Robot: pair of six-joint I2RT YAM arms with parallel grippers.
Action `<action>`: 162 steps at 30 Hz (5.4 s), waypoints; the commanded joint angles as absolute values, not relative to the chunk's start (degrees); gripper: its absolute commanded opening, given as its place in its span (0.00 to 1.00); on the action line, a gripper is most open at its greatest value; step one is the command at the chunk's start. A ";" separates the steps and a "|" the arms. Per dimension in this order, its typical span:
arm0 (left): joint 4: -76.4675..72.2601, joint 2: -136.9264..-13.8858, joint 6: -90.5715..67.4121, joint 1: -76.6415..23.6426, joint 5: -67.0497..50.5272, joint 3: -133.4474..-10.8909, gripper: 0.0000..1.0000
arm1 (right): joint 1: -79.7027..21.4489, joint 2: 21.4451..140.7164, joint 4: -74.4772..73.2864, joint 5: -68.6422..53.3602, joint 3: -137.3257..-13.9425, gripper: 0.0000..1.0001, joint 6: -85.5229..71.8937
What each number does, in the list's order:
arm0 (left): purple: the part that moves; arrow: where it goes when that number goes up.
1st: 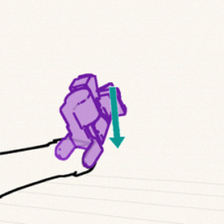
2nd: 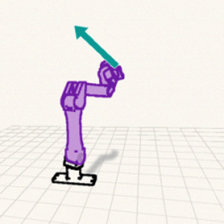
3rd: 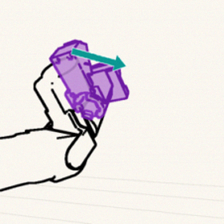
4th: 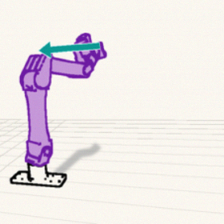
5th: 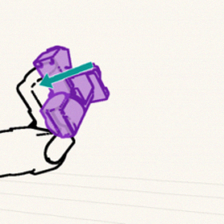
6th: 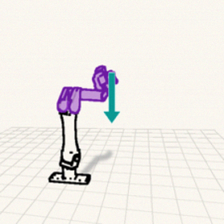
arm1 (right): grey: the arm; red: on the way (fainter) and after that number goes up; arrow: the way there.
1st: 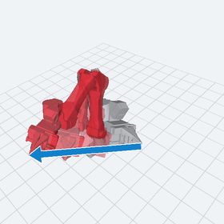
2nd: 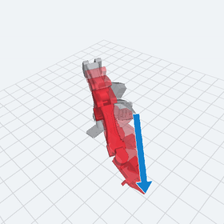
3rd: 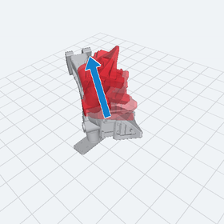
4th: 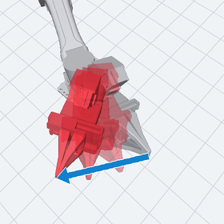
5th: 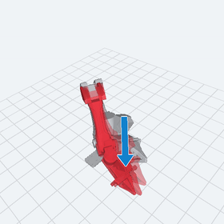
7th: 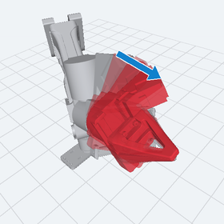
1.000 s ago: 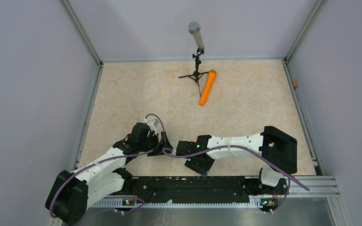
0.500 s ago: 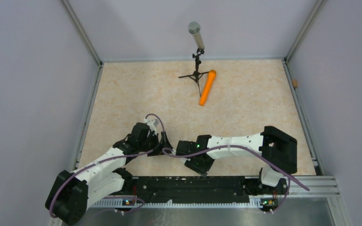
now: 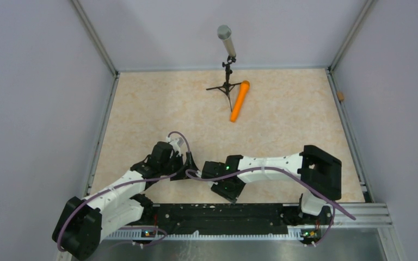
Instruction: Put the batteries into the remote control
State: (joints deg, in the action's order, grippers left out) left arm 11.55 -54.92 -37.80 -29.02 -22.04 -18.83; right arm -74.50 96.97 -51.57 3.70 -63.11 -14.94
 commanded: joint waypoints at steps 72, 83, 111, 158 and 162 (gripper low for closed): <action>8.98 -55.21 -37.17 -28.72 -23.29 -17.95 0.83 | -73.10 99.05 -49.03 3.09 -65.14 0.12 -15.97; 8.44 -57.06 -36.83 -28.72 -25.28 -18.02 0.83 | -73.06 99.67 -47.24 2.73 -66.25 0.27 -16.05; 6.24 -59.51 -35.82 -28.74 -28.01 -18.84 0.83 | -73.05 89.60 -47.87 10.06 -61.88 0.65 -23.88; -6.47 -75.56 -43.49 -44.62 -25.77 -16.36 0.39 | -73.04 62.00 -23.59 14.55 -29.37 0.33 -61.78; -5.50 -74.03 -44.45 -45.06 -24.92 -15.08 0.36 | -73.10 62.05 -25.12 15.33 -29.66 0.30 -62.44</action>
State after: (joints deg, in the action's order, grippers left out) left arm -11.18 -74.52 -44.31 -44.27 -29.08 -18.24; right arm -73.67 63.07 -25.30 13.85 -29.63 -60.64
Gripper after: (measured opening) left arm 0.366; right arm 0.316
